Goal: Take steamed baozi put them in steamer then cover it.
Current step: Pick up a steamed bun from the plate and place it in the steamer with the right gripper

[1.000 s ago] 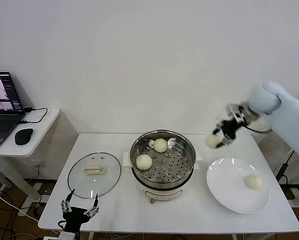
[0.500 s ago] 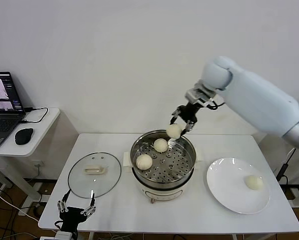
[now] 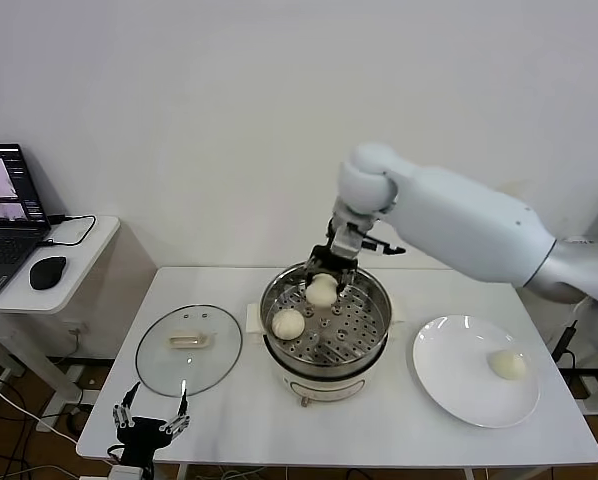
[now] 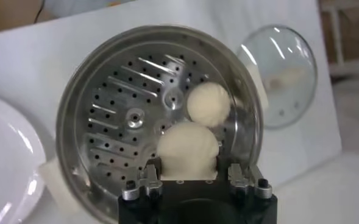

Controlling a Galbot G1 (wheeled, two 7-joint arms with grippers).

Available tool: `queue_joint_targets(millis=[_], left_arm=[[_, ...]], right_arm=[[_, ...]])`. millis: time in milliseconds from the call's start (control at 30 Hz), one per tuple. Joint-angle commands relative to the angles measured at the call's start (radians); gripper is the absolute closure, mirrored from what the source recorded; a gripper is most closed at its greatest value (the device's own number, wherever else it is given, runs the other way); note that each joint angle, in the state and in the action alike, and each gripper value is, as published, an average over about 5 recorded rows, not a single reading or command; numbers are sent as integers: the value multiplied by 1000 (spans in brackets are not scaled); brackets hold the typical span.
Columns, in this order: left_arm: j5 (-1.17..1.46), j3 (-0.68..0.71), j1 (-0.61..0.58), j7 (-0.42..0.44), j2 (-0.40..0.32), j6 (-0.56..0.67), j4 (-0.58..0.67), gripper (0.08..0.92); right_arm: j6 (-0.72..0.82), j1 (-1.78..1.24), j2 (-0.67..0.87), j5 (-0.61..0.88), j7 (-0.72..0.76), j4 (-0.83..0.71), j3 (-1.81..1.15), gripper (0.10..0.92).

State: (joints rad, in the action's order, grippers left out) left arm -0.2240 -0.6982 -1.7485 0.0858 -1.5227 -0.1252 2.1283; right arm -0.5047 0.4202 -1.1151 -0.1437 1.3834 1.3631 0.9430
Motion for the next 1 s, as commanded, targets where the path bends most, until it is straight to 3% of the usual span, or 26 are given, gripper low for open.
queue_joint_targets(millis=[33, 1000], left_arm=[[0, 0, -4, 0, 0, 0, 7, 177], [0, 6, 8, 2, -2, -1, -8, 177]], right_arm=[[-93, -21, -25, -113, -19, 105, 67, 465], [-66, -126, 19, -139, -19, 161, 80, 465]])
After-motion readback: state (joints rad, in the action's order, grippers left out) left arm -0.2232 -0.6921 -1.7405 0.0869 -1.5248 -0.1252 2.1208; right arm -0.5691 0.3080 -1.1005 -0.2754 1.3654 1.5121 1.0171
